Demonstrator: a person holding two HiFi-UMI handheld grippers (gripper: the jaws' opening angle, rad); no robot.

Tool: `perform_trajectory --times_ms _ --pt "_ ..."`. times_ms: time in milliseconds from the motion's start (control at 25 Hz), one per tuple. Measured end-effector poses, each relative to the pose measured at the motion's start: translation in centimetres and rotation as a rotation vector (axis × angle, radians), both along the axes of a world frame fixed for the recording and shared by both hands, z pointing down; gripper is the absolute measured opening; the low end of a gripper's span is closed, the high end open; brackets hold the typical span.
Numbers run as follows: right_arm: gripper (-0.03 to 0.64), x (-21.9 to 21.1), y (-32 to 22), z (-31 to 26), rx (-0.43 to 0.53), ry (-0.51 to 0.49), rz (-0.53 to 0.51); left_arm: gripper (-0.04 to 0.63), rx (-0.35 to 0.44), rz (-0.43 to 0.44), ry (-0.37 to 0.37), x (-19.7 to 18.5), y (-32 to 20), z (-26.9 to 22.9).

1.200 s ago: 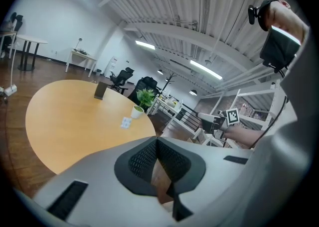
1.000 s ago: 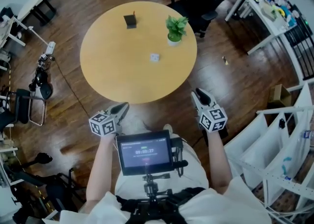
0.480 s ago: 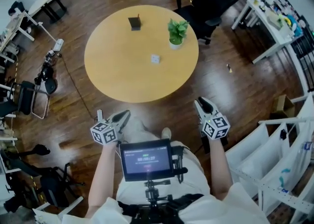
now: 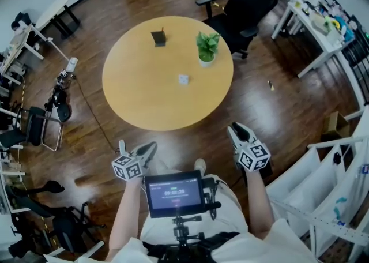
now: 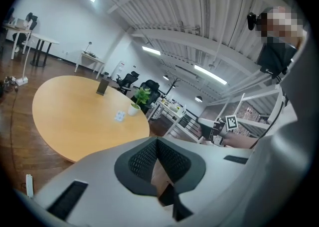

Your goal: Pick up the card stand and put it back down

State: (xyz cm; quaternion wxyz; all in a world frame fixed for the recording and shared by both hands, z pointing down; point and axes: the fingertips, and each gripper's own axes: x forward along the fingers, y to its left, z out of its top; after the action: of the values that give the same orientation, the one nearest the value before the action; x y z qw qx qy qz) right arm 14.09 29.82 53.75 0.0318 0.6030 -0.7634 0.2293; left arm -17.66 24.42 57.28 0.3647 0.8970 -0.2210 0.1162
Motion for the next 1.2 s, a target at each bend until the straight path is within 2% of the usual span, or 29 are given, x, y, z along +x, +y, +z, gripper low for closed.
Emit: perform_trajectory --times_ms 160,360,480,840,1200 --pt "0.112 -0.7 -0.7 -1.1 0.011 -0.001 0.029 0.0 0.028 0.028 0.042 0.9 -2.1 -1.6" --pt "0.11 -2.8 -2.0 -1.3 -0.005 0.032 0.064 0.0 0.135 0.056 0.041 -0.2 -5.6 -3.6" --pt "0.11 -4.4 -2.5 -1.2 -0.017 0.052 0.082 0.0 0.171 0.089 0.026 -1.5 -5.9 -3.6" --pt "0.11 -7.0 -4.0 -2.4 -0.006 0.037 0.143 0.0 0.152 0.122 0.04 -5.3 -9.0 -2.3" --pt "0.11 -7.5 -4.2 -3.0 0.016 0.065 0.17 0.0 0.153 0.176 0.053 -4.6 -12.2 -2.4"
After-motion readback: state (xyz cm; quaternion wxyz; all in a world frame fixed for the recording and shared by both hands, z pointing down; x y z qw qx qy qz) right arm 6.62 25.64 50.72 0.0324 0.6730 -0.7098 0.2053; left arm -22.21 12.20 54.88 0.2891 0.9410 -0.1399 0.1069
